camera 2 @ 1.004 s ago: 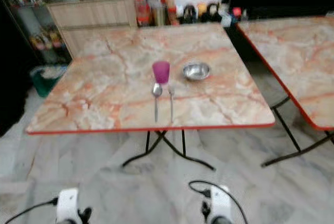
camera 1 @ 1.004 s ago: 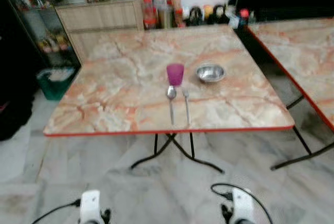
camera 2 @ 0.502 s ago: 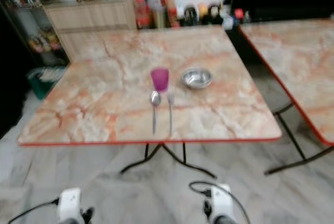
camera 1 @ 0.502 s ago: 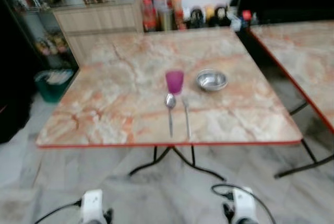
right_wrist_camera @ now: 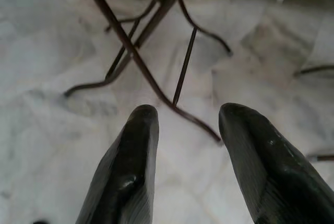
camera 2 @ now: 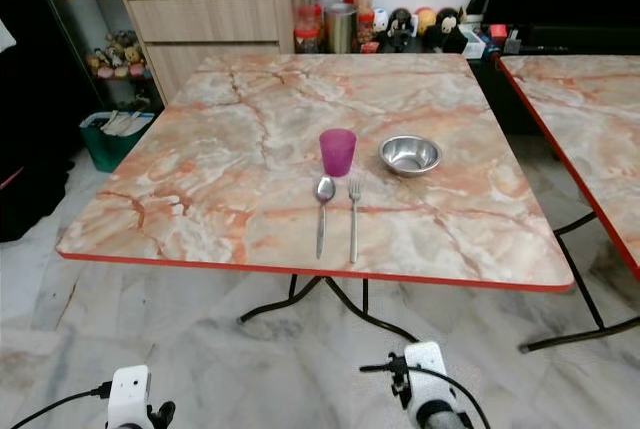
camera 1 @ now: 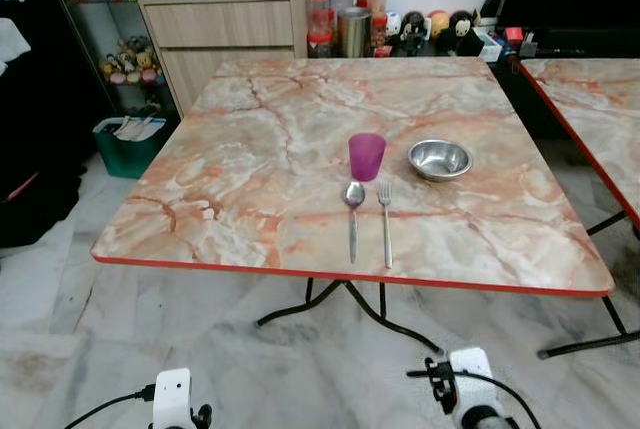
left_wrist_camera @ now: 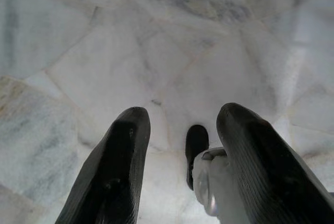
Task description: Setting the table
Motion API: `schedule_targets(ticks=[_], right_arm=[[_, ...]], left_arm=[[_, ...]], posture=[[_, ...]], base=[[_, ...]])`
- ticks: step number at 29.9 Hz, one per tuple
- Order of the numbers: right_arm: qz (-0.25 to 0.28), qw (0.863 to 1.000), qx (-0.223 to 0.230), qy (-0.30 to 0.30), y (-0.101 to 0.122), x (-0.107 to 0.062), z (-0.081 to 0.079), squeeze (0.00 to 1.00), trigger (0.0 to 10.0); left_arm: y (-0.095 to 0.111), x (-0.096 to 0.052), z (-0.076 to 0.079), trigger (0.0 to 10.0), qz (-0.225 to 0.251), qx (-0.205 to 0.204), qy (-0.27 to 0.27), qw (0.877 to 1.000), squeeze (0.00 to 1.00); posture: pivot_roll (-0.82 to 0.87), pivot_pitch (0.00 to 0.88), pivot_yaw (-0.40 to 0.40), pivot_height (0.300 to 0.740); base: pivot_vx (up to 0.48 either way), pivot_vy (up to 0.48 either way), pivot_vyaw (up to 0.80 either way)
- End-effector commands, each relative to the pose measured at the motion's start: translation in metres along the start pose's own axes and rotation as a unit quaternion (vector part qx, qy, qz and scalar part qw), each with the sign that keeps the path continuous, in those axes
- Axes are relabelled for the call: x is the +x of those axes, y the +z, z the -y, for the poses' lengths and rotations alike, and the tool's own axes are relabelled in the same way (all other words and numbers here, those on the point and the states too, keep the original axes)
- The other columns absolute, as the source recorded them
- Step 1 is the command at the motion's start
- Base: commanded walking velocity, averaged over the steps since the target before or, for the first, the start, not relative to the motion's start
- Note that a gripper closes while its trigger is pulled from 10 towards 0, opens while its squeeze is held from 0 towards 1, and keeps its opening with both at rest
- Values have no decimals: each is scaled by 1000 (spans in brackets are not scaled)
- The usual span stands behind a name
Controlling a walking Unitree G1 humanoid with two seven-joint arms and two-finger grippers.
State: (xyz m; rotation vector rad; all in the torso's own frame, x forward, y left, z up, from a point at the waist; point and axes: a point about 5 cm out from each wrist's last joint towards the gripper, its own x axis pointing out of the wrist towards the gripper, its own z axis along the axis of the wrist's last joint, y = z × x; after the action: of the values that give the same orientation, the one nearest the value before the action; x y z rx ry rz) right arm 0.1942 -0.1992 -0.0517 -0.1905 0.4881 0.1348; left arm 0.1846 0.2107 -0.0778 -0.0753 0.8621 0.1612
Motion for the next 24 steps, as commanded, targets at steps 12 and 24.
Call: schedule_targets(ticks=[12, 24], right_arm=[[168, 986, 1, -10, 39, -32, -10, 0, 10000], [285, 957, 33, -39, 139, 1, -10, 0, 10000]], left_arm=[[-5, -2, -6, 10000, -14, 18, 0, 1000, 0], [-3, -1, -5, 10000, -3, 0, 4, 1000, 0]], posture=[[10, 0, 59, 740], [22, 0, 55, 740]], base=[[0, 0, 0], [0, 0, 0]])
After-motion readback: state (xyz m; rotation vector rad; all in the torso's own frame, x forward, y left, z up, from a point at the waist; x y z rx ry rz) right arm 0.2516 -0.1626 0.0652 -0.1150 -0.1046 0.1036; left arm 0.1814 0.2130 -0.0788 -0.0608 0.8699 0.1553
